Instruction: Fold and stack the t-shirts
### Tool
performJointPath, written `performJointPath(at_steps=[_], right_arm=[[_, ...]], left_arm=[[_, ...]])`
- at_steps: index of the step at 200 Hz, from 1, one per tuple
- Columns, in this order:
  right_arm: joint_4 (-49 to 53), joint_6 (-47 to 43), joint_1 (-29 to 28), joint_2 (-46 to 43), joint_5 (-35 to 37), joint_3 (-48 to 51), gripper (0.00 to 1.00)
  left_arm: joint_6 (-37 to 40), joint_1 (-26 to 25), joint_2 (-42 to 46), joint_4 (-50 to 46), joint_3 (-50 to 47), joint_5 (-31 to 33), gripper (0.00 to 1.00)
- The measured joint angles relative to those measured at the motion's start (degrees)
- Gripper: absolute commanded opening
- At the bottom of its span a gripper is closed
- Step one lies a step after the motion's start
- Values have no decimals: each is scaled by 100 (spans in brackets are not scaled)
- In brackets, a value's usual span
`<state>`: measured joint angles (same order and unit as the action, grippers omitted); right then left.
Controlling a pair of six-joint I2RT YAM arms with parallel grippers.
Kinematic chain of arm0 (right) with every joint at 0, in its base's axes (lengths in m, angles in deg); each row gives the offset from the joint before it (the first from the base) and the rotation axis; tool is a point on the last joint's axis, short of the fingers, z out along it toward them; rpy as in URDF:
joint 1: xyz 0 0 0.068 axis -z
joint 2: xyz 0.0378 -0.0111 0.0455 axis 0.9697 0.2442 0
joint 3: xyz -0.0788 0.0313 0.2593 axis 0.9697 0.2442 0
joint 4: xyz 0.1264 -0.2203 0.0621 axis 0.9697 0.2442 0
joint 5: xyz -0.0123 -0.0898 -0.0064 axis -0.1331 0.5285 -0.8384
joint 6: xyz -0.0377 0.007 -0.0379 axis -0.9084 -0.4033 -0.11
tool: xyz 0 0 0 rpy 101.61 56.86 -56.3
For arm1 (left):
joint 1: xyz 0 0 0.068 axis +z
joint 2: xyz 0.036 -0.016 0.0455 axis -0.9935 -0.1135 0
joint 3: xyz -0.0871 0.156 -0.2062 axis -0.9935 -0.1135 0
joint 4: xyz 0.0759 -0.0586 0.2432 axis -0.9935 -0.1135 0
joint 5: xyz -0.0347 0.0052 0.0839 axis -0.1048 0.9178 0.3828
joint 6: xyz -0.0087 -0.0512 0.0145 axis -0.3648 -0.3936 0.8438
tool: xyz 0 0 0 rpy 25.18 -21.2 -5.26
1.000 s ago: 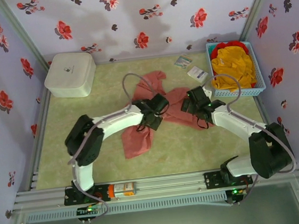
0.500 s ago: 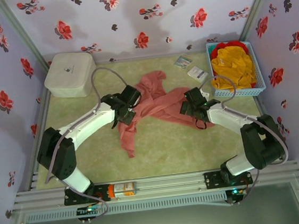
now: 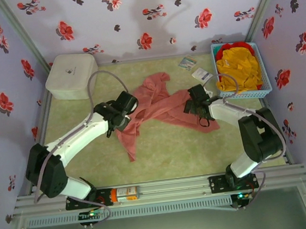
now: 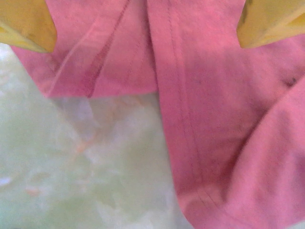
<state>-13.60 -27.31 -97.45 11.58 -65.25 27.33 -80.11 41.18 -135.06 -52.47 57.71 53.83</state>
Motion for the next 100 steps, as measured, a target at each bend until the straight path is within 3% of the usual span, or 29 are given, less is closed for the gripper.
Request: performJointPath(at_steps=[47, 63, 100], right_arm=[[79, -343, 28, 640, -326, -1392, 97], [96, -444, 28, 949, -442, -1884, 96], [151, -535, 28, 1322, -634, -2293, 96]], left_arm=[[153, 0, 221, 35, -175, 247, 0], [142, 20, 221, 26, -323, 459, 13], [-197, 450, 190, -332, -461, 804, 21]])
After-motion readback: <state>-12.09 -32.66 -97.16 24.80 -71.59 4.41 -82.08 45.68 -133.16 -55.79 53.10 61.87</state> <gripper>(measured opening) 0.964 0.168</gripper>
